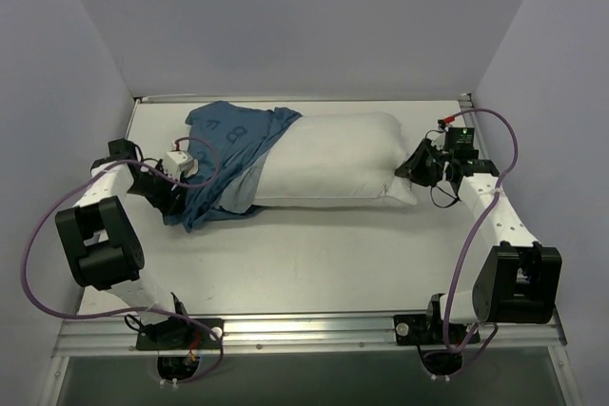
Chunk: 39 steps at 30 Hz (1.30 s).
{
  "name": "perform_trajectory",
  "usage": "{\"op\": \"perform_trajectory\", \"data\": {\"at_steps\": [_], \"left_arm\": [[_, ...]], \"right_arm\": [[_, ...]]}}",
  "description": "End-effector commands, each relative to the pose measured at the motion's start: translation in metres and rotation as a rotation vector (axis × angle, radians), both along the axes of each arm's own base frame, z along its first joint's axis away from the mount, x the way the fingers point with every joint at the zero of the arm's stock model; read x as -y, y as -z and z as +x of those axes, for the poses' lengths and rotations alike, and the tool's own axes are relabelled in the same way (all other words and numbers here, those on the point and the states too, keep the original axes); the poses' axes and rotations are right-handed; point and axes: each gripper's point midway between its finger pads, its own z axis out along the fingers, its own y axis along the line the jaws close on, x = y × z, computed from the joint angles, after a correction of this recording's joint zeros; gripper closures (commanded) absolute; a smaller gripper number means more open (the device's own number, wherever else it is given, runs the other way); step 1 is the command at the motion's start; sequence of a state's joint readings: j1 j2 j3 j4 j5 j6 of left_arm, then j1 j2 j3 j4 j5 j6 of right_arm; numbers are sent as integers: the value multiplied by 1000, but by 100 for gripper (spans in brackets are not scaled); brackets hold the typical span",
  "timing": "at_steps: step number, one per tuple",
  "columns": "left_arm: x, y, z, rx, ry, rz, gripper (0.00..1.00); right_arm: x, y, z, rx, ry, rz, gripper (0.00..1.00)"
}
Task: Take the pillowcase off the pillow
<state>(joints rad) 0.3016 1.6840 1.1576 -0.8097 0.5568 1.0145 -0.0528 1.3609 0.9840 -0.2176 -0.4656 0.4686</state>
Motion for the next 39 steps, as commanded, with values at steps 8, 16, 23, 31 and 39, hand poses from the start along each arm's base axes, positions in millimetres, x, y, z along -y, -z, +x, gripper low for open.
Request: {"op": "perform_trajectory", "data": {"at_steps": [8,16,23,31,39], "left_arm": [[-19,-30,37,85,-255,-32,98],[-157,-167,43,420,-697,209,98],[-216,-226,27,552,-853,436,98],[-249,-302,26,734,-995,513,98],[-119,-256,49,655,-666,172,98]], "right_arm": [[35,-15,11,56,93,-16,100],[82,-22,10,81,232,-32,100],[107,-32,7,95,308,-84,100],[125,-39,9,107,355,-108,100],[103,-37,0,80,268,-200,100]]}}
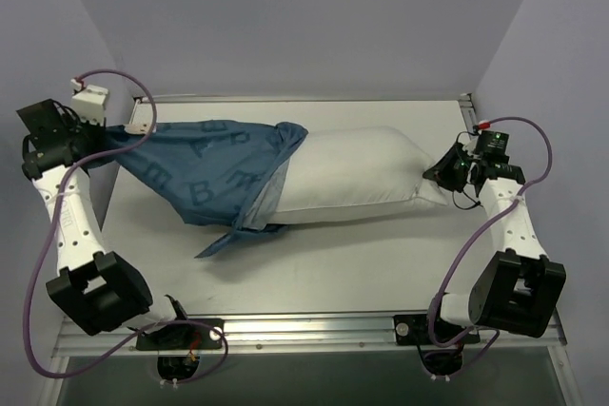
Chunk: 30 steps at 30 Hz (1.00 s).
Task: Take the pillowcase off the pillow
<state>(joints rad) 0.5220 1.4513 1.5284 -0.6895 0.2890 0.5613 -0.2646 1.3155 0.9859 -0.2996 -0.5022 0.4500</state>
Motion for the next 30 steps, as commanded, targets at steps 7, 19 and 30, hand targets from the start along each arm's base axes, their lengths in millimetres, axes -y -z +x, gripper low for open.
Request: {"op": "perform_trajectory", "data": {"at_steps": [7,19,30], "left_arm": [[119,39,7,27,230,-151,98],[125,25,6,39,240,-180,98],[143,-71,1,200,239,-269,98]], "right_arm": [[54,-64,-4,58,144,-475,36],[-120,-152,50,235,-222,-817,47],[-179,98,-23,-210,-547,-752,100]]}}
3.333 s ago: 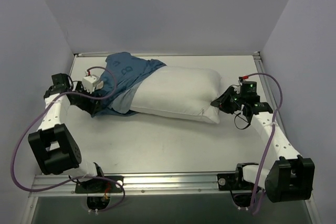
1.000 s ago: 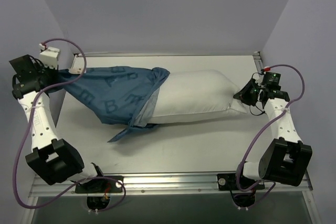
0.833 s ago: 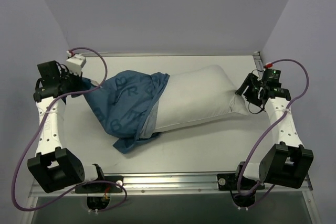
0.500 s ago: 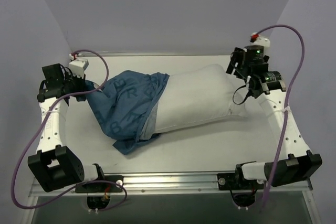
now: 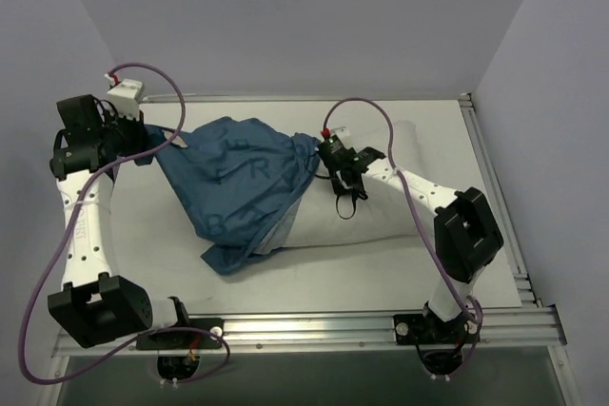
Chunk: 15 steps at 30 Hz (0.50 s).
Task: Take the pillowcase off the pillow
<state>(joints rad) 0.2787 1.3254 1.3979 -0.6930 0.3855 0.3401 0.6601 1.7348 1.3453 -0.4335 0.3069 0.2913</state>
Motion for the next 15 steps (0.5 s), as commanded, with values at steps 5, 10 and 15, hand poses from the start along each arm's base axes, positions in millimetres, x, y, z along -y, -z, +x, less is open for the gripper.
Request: {"op": "perform_trajectory", "data": {"at_steps": [5,10,15], "left_arm": [[27,-191,1,391,33,-114,98],[28,-281,-2,561,26,-122,98],[5,-356,-20,765,-78,-79,98]], "right_arm": [[57,133,-59,-339,162,-104,100],[96,156,-63,-398,248,-111,100],[125,163,-62,-430,306,-109,100]]}}
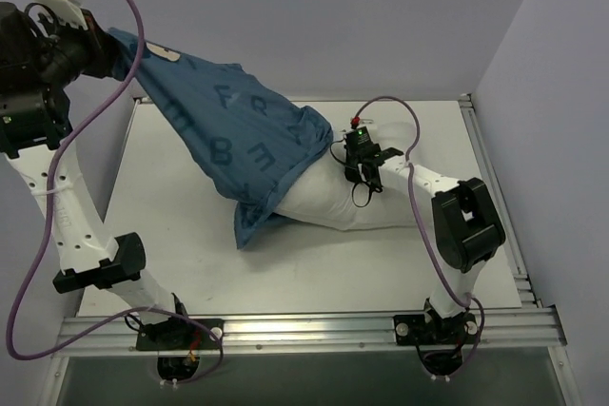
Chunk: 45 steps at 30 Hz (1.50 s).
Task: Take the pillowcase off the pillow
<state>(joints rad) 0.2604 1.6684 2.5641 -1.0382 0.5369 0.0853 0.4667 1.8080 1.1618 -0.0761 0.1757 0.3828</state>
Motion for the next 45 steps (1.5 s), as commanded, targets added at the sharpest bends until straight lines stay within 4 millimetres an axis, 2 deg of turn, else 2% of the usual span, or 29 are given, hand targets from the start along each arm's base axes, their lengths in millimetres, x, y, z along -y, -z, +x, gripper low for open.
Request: {"op": "perform_trajectory", "data": {"at_steps": [1,2,3,5,7,8,9,10,15,16,18,19,20,21,23,26,28,31,32,34,36,37,38,40,42,45], "left_arm": [[-41,-105,-31,353,-208,29,98],[-46,-115,-33,391,-225,12,98],[-61,-116,-34,396,-267,0,98],[-74,-124,-38,429,-314,1,98],[-99,-131,-47,458,-432,4,98],[-109,-141,-53,503,-480,17,98],[-123,-152,-67,548,-574,24,98],[-136,-155,-73,565,-627,41,98],[-147,-194,-115,707,-774,169,98],[-156,-198,-125,726,-837,180,98],[-152,-207,-135,756,-839,227,98],[-143,-208,-133,758,-792,235,98],[-136,-198,-114,726,-701,249,98],[-124,-199,-119,740,-654,239,98],[-117,-193,-110,735,-601,230,98],[-121,-171,-89,658,-558,195,98],[-119,-162,-79,627,-526,162,98],[-110,-141,-56,559,-442,100,98],[-113,-137,-52,549,-455,92,98],[-139,-143,-60,569,-597,85,98],[-164,-150,-69,590,-693,70,98],[-176,-168,-93,641,-754,83,98],[-189,-169,-95,644,-780,75,98],[-202,-181,-116,687,-829,73,98],[-199,-189,-125,718,-826,92,98],[-185,-189,-122,725,-758,103,98]], "right_arm": [[91,101,-106,-492,76,-252,100],[93,102,-107,-501,80,-248,100],[97,103,-106,-508,86,-243,100],[99,103,-105,-514,94,-229,100],[105,103,-103,-516,111,-221,100],[107,103,-102,-512,119,-215,100],[109,103,-102,-515,126,-213,100],[113,102,-100,-511,138,-203,100],[127,101,-95,-511,181,-163,100],[140,101,-94,-512,220,-145,100],[151,98,-91,-510,244,-125,100],[156,94,-85,-496,256,-124,100],[163,92,-82,-495,261,-131,100],[168,89,-81,-496,266,-155,100],[175,83,-77,-483,283,-160,100],[181,83,-78,-472,310,-120,100],[182,82,-76,-464,316,-104,100],[167,78,-68,-439,305,-6,100],[167,78,-67,-433,311,12,100],[194,79,-70,-432,384,11,100],[210,84,-75,-427,442,43,100],[223,83,-76,-414,489,60,100],[227,83,-76,-409,502,65,100],[238,80,-76,-398,528,55,100],[242,79,-74,-382,544,69,100],[243,81,-75,-393,546,70,100]]}}
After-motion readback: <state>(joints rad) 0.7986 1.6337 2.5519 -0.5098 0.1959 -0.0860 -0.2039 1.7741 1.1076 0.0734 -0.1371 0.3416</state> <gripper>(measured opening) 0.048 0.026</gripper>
